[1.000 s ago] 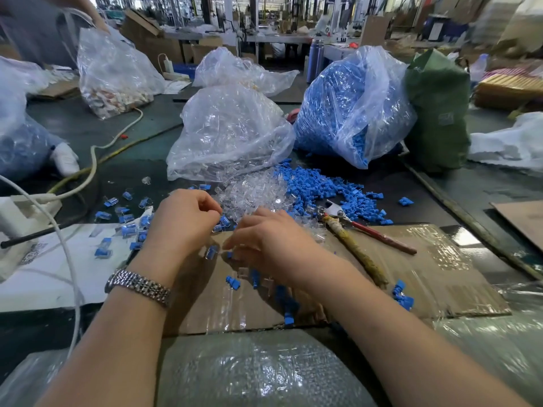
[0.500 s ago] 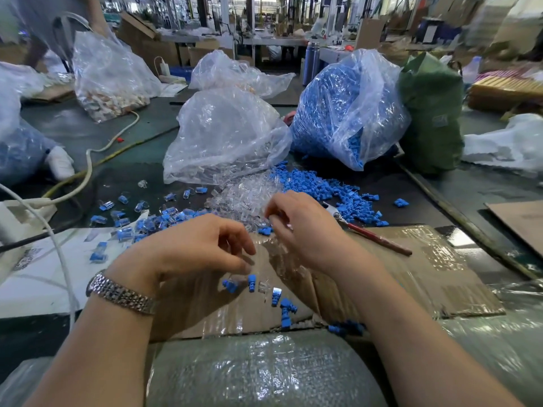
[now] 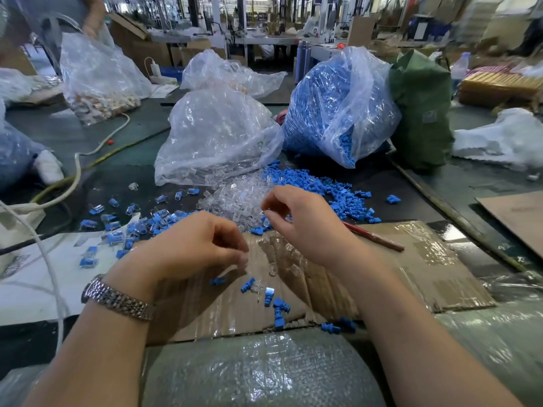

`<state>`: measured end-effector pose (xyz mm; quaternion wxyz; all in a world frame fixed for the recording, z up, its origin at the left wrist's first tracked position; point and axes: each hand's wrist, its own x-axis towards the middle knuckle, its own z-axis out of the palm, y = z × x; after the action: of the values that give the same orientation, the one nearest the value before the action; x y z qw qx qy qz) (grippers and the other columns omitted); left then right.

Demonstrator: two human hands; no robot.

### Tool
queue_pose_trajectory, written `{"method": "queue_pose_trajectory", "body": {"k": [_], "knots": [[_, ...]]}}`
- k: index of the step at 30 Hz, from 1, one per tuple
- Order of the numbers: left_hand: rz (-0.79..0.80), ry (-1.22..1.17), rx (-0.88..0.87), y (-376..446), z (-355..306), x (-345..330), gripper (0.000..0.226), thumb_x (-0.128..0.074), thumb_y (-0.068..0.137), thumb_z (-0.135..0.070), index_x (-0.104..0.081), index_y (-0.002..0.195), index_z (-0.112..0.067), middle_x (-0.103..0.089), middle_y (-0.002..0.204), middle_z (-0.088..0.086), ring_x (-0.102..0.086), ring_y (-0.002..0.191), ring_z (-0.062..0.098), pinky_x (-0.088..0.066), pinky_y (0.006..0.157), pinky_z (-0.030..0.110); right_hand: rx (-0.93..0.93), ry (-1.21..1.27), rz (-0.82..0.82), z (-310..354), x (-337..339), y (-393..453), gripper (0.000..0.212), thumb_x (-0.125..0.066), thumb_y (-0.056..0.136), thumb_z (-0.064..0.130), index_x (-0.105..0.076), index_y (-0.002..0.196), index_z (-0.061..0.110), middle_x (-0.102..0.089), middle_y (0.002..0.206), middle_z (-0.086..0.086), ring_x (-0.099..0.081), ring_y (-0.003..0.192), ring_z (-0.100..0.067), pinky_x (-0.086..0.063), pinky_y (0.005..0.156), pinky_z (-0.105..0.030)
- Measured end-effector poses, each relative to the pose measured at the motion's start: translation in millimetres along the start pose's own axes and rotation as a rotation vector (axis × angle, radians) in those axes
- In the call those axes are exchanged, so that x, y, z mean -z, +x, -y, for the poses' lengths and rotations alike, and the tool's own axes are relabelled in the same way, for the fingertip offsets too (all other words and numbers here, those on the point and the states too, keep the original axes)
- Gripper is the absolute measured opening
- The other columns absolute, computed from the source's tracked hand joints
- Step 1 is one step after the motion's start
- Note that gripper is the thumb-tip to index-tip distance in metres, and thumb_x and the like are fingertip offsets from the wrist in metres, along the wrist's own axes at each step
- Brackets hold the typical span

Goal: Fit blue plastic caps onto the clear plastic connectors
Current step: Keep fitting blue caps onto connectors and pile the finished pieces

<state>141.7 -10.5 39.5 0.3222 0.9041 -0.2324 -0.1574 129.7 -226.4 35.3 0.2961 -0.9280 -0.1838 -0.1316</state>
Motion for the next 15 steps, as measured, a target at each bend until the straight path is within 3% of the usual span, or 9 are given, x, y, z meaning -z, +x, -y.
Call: {"method": "queue_pose_trajectory", "body": {"k": [6, 9, 15], "knots": [[-0.176, -0.365, -0.083, 1, -5, 0, 0.016, -0.076, 0.08, -0.034, -0.077, 0.096, -0.031, -0.079, 0.091, -0.004, -0.076, 0.087, 0.01, -0.055, 0.073, 0.013, -0.106, 0.341, -0.031, -1, 9, -1, 0.004, -0.075, 0.091, 0.021, -0.074, 0.093, 0.018, -0.073, 0.08, 0.006, -0.068, 0.078, -0.007, -0.058, 0.081, -0.028], [-0.229, -0.453, -0.085, 3, -7, -3, 0.015, -0.079, 0.078, -0.035, -0.077, 0.091, -0.028, -0.079, 0.088, 0.001, -0.077, 0.081, 0.018, -0.054, 0.065, 0.02, -0.107, 0.453, -0.026, 0, 12, -2, 0.006, -0.075, 0.091, 0.016, -0.076, 0.096, 0.019, -0.075, 0.082, 0.002, -0.071, 0.079, -0.009, -0.059, 0.084, -0.03], [-0.305, -0.527, -0.114, 5, -9, -4, 0.021, -0.083, 0.073, -0.034, -0.073, 0.085, -0.02, -0.076, 0.078, 0.008, -0.074, 0.068, 0.02, -0.052, 0.054, 0.018, -0.09, 0.544, 0.003, 5, 14, -4, 0.006, -0.076, 0.089, 0.012, -0.073, 0.094, 0.01, -0.075, 0.085, -0.005, -0.073, 0.082, -0.019, -0.061, 0.083, -0.037]]}}
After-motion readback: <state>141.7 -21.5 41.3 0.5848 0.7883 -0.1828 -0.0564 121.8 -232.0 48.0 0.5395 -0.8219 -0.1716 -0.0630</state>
